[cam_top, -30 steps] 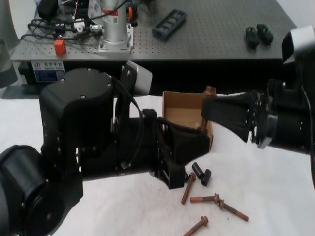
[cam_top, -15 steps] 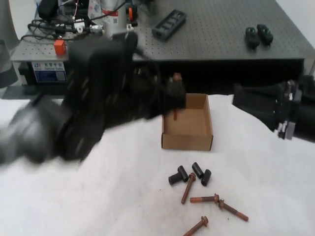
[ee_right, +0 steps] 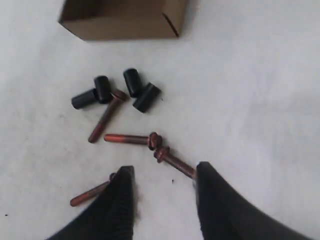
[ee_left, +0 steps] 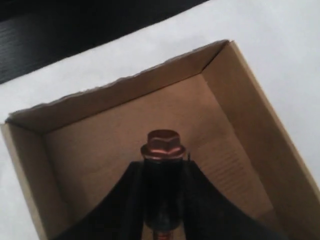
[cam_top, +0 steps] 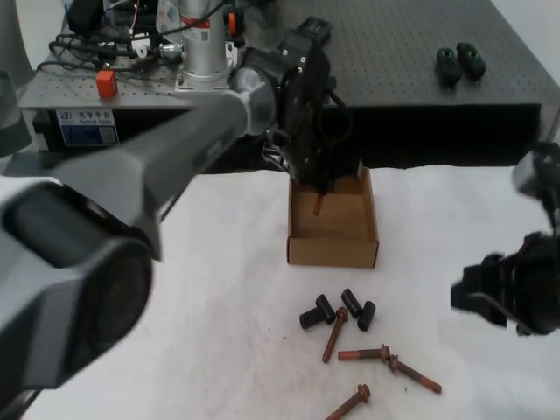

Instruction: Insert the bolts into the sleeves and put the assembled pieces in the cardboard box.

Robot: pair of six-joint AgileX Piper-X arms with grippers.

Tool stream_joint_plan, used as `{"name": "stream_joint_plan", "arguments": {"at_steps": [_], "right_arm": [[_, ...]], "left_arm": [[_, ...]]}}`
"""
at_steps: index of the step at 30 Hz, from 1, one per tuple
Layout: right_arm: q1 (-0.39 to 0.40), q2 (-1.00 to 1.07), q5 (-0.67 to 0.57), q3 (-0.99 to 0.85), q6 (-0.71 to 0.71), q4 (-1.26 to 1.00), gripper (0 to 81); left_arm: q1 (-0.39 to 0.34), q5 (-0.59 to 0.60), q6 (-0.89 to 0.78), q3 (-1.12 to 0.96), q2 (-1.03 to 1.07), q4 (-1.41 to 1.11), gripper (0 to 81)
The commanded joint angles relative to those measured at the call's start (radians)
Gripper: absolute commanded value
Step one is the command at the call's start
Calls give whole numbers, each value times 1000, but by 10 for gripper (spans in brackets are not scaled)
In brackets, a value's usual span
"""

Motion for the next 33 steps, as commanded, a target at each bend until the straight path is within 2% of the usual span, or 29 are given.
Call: {"name": "stream_joint_plan", "arguments": {"at_steps": [1,9,17,19,21,25,26,29,33], "right_arm": [[5,90,10,-60,-36,82,208],[5,213,10,-110,-65,69,8],[5,224,10,-115,-65,27,13],[5,224,18,-115,-65,30,13],[5,224,20,-115,-65,30,13],[5,224,20,-115,-77,30,13],[5,224,20,-115,-88,36,13],[10,224,22,-117,-146,57,13],[67,235,91,-120,-240,78,11]], "left_arm": [[-1,-38,49,-138,77,112,7],[-1,-38,70,-138,95,150,7],[-1,-30,86,-138,99,159,1],[-1,-24,86,-138,99,164,41],[-1,-25,86,-138,99,175,123],[-1,-25,86,-138,99,194,348],[-1,-25,86,-138,99,203,371],[-1,-25,86,-138,66,241,375],[4,-34,92,-138,-28,278,374]]}}
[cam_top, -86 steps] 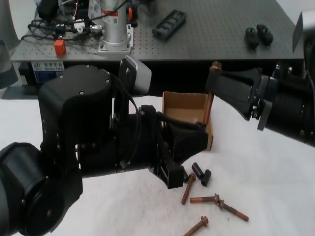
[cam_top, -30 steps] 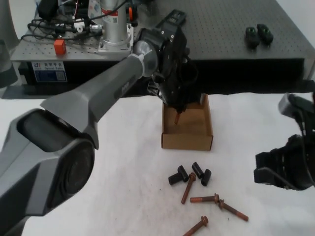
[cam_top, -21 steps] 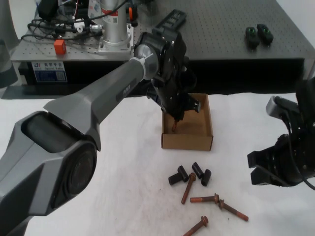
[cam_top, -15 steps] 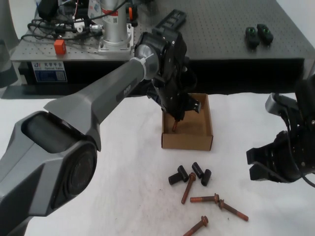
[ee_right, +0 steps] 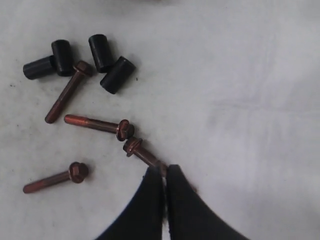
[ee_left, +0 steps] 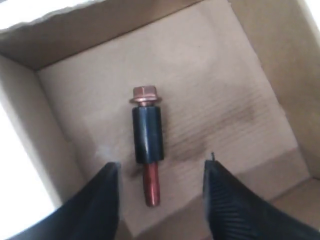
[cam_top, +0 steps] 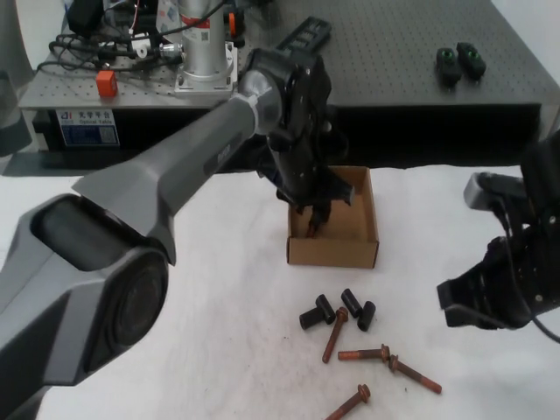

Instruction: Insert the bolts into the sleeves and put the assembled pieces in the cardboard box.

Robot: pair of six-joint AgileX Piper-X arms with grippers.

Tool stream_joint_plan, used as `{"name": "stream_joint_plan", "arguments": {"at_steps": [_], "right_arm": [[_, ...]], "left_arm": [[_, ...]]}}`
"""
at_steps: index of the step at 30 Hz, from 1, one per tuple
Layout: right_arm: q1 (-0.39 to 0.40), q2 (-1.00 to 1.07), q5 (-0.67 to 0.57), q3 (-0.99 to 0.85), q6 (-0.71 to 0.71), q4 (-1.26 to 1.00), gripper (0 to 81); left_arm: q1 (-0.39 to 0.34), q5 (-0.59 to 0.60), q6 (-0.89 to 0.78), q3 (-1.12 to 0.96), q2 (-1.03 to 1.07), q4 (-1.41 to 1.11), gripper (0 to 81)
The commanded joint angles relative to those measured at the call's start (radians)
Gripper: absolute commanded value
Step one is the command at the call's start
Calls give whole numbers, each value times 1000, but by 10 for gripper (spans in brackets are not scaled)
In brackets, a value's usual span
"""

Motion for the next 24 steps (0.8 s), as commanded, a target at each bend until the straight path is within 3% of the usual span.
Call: {"name": "stream_joint_plan", "arguments": {"at_steps": [1,7,9,17,24], "right_arm": [[15,10,14,-12,-37,4,43],[126,184,83,-107,-128,69,363],[156,246,121,-152,-169,108,357],[218,415,211,-249,-266,157,322],[228,452,225,-249,-272,152,322]], "left_arm": [[6,-8,13,-16,-109,20,370],[16,-112,36,119,-280,83,356],[18,-166,39,250,-354,54,356],[19,-152,29,778,-697,-192,356],[24,-152,44,960,-878,-216,356]]}}
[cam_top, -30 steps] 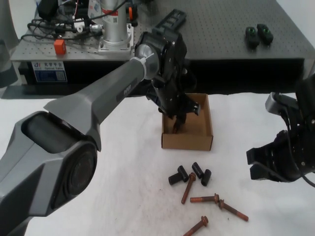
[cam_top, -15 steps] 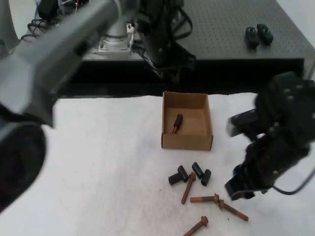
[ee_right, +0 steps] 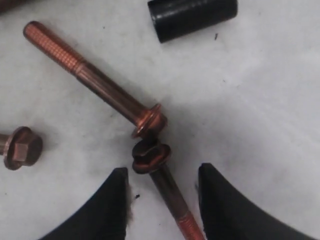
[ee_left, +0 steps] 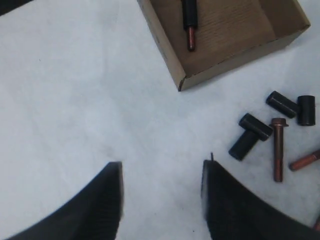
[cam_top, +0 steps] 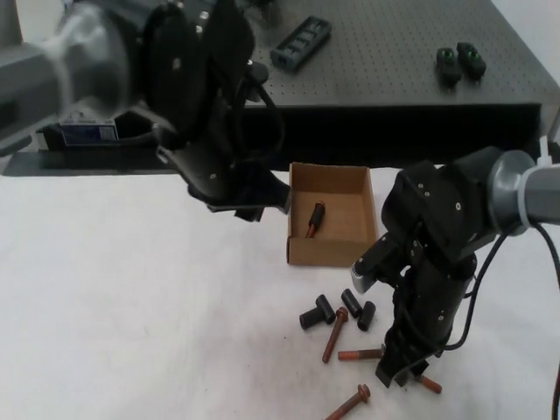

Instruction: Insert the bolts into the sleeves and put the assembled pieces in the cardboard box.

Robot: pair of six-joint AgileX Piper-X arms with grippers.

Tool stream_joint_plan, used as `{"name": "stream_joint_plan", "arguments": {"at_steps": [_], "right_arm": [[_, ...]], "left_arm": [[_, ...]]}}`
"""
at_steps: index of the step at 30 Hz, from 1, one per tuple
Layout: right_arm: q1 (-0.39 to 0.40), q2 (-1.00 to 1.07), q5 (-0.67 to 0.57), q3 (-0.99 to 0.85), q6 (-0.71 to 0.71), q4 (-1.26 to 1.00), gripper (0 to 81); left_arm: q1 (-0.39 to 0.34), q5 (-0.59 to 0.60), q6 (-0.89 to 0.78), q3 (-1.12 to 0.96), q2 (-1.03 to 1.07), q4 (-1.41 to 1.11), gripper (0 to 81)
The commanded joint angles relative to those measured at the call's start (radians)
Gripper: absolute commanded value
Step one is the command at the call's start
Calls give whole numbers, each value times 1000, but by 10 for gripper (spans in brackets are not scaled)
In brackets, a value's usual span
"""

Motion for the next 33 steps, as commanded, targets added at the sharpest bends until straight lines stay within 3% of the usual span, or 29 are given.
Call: {"name": "stream_joint_plan", "arguments": {"at_steps": [1,6,15,21,28,33], "right_arm": [[9,9,-1,-11,-11,-7,322],[11,31,16,-11,-6,0,269],[11,55,90,-11,-3,8,249],[11,55,91,-11,-3,-9,11],[6,30,87,-9,44,-40,13],[-41,-117,24,30,88,-72,13]], "left_arm": [[5,-11,9,7,-15,-16,356],[5,-11,32,16,-34,-7,356],[5,-11,71,16,-34,2,357],[5,86,160,16,-8,0,357],[5,181,211,14,96,-56,357],[-10,245,229,-25,202,-107,357]]}}
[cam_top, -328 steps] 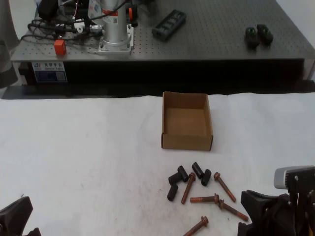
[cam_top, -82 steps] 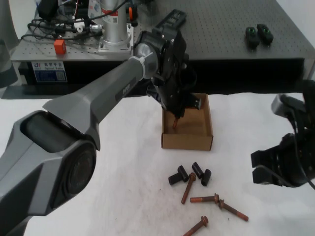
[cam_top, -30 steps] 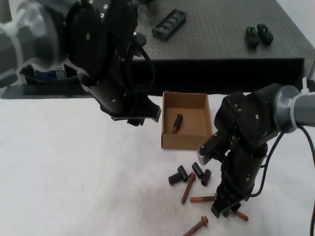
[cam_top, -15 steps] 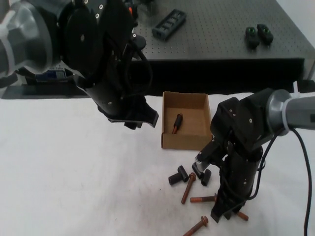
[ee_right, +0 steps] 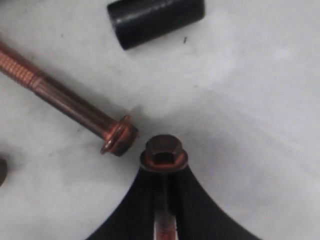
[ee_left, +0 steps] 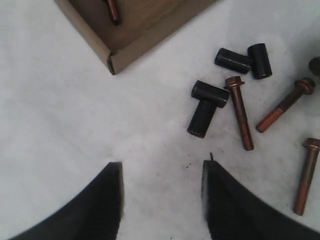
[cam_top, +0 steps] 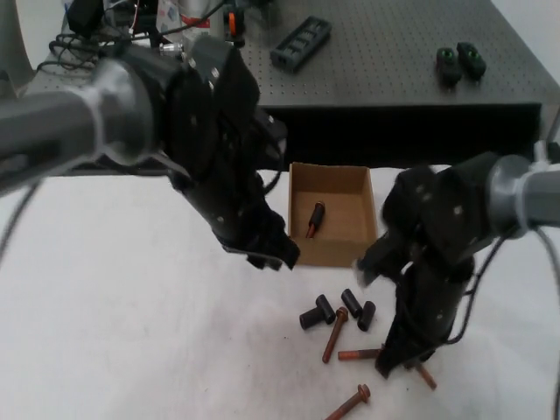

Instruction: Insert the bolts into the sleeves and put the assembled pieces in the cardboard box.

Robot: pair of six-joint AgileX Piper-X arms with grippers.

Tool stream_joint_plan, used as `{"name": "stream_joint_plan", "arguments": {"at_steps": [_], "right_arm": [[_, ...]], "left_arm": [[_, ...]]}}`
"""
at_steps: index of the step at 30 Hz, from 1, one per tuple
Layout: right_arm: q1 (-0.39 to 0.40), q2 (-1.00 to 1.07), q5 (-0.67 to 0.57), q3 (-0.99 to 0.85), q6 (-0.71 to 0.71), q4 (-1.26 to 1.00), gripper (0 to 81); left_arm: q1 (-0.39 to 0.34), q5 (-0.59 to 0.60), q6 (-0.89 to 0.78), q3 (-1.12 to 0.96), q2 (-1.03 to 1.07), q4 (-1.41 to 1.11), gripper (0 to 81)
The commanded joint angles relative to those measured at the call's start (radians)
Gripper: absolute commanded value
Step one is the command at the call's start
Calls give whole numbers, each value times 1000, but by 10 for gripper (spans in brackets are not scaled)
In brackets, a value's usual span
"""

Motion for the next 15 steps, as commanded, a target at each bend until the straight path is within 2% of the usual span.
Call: {"name": "stream_joint_plan", "arguments": {"at_steps": [1,9,12,15], "right_arm": [[-40,-125,-46,24,27,-20,13],[-145,-421,-135,164,94,27,13],[-154,-490,-139,190,111,28,13],[-154,-531,-139,197,116,26,13]], "left_arm": [[-8,15,32,-40,11,-23,357],[-102,-20,209,-284,231,143,357],[-139,-67,279,-354,300,205,357],[-164,-162,289,-395,360,232,357]]}}
